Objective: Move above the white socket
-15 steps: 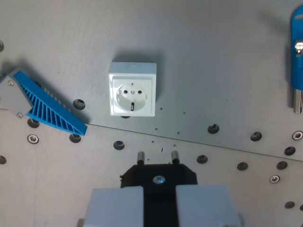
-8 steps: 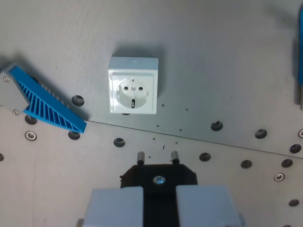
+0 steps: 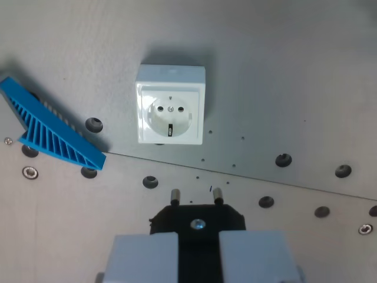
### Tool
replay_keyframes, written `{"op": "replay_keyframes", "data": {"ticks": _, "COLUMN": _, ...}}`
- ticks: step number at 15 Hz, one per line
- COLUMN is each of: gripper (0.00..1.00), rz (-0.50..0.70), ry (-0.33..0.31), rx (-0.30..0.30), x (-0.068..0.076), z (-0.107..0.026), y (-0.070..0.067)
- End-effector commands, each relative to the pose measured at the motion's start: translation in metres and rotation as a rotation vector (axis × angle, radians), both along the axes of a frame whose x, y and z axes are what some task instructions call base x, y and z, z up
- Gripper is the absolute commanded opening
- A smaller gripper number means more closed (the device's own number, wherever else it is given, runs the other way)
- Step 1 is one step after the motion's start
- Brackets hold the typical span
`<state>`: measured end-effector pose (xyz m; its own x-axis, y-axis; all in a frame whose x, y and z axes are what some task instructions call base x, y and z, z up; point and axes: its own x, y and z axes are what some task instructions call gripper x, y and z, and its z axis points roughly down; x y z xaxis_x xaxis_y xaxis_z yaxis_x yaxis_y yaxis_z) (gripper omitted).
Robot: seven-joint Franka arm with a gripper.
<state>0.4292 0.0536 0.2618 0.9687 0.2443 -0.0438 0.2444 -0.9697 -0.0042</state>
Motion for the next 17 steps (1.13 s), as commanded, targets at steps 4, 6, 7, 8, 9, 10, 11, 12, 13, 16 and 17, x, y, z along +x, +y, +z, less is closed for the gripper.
{"op": "replay_keyframes", "data": {"ticks": 4, "gripper": 0.0, "rz": -0.028, "ry": -0.094, "rx": 0.01, "x": -0.013, "z": -0.033, "y": 0.008}}
{"op": "replay_keyframes", "data": {"ticks": 6, "gripper": 0.0, "rz": -0.03, "ry": -0.095, "rx": 0.011, "x": -0.016, "z": -0.043, "y": 0.009}}
{"op": "replay_keyframes", "data": {"ticks": 7, "gripper": 0.0, "rz": -0.029, "ry": -0.094, "rx": 0.012, "x": -0.018, "z": -0.048, "y": 0.01}}
{"op": "replay_keyframes", "data": {"ticks": 8, "gripper": 0.0, "rz": -0.028, "ry": -0.092, "rx": 0.013, "x": -0.02, "z": -0.054, "y": 0.01}}
{"op": "replay_keyframes", "data": {"ticks": 9, "gripper": 0.0, "rz": -0.027, "ry": -0.093, "rx": 0.014, "x": -0.023, "z": -0.059, "y": 0.011}}
{"op": "replay_keyframes", "data": {"ticks": 10, "gripper": 0.0, "rz": -0.027, "ry": -0.095, "rx": 0.014, "x": -0.025, "z": -0.064, "y": 0.011}}
{"op": "replay_keyframes", "data": {"ticks": 11, "gripper": 0.0, "rz": -0.027, "ry": -0.095, "rx": 0.015, "x": -0.028, "z": -0.069, "y": 0.012}}
{"op": "replay_keyframes", "data": {"ticks": 12, "gripper": 0.0, "rz": -0.028, "ry": -0.099, "rx": 0.015, "x": -0.03, "z": -0.074, "y": 0.013}}
{"op": "replay_keyframes", "data": {"ticks": 13, "gripper": 0.0, "rz": -0.029, "ry": -0.103, "rx": 0.016, "x": -0.032, "z": -0.079, "y": 0.013}}
{"op": "replay_keyframes", "data": {"ticks": 16, "gripper": 0.0, "rz": -0.029, "ry": -0.108, "rx": 0.017, "x": -0.038, "z": -0.094, "y": 0.015}}
{"op": "replay_keyframes", "data": {"ticks": 17, "gripper": 0.0, "rz": -0.025, "ry": -0.107, "rx": 0.017, "x": -0.039, "z": -0.1, "y": 0.015}}
